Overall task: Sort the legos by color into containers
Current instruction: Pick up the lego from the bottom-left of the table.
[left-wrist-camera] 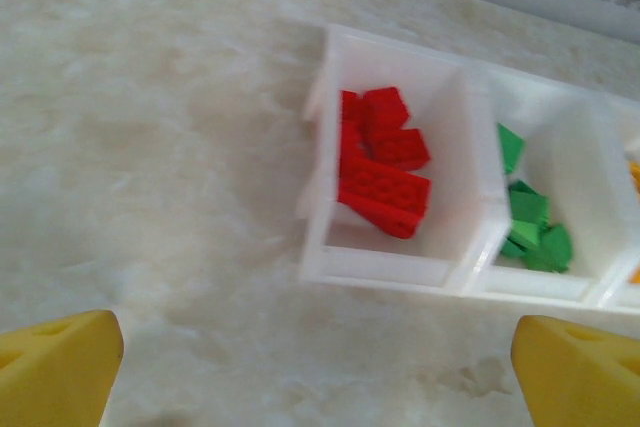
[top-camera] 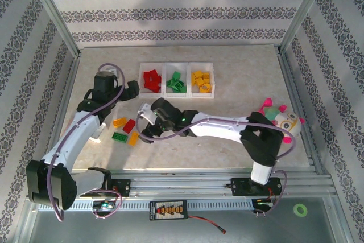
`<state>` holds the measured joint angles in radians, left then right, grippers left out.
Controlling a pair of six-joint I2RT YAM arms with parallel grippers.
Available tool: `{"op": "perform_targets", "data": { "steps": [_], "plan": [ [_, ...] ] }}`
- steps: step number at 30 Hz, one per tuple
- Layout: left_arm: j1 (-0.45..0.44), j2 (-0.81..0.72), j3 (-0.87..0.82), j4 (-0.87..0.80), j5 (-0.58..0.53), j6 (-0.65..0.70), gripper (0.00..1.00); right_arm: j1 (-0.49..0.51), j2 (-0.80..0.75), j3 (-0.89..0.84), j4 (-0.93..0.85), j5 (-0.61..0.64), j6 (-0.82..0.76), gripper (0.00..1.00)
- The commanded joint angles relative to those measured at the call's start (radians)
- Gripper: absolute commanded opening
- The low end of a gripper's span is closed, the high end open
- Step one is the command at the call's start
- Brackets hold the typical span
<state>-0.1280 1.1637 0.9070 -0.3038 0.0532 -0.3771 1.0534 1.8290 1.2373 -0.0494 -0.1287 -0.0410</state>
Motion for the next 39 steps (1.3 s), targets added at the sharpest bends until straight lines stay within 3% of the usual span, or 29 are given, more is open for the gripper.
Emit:
{"op": "perform_targets", "data": {
  "steps": [1, 6, 26, 39],
  "plan": [
    [0.066, -0.036, -0.034, -0.057, 0.048, -0.033, 0.99, 0.027, 0.076, 0.084, -0.062, -0.035, -0.055, 0.98],
    [0.12, -0.052, -0.069, -0.055, 0.079, -0.05, 0.99, 0.052, 0.198, 0.195, -0.144, -0.046, -0.101, 0.98],
    [0.162, -0.053, -0.112, -0.031, 0.111, -0.034, 0.99, 0.075, 0.5, 0.541, -0.408, -0.064, -0.134, 0.98],
    [0.177, -0.053, -0.116, -0.024, 0.128, -0.013, 0.99, 0.075, 0.55, 0.631, -0.512, -0.067, -0.14, 0.7]
  ]
}}
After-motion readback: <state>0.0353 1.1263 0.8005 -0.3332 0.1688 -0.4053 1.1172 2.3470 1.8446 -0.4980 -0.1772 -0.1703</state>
